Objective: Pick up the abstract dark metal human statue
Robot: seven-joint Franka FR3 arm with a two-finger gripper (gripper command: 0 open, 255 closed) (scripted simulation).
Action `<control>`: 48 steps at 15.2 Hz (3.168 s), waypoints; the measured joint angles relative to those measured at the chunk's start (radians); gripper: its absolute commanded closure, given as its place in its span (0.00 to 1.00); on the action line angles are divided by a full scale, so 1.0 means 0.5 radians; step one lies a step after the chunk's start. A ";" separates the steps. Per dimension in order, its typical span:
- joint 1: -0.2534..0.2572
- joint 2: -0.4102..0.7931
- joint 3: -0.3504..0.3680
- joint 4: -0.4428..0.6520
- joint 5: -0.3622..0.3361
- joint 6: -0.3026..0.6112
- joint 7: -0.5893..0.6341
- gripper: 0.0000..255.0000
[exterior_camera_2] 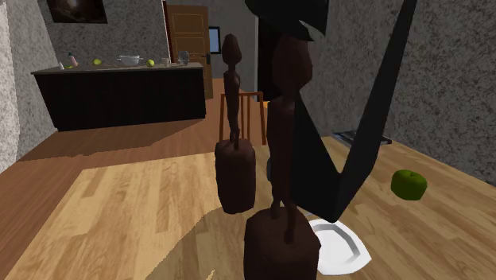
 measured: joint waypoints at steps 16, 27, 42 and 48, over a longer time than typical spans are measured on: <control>0.483 0.289 -0.362 -0.843 0.081 2.055 -0.756 0.00; 2.974 0.734 -2.645 -0.695 0.138 3.615 -1.689 0.00; 3.843 0.589 -3.492 -0.618 0.138 3.963 -1.898 1.00; 3.771 0.615 -3.421 -0.630 0.131 3.926 -1.869 1.00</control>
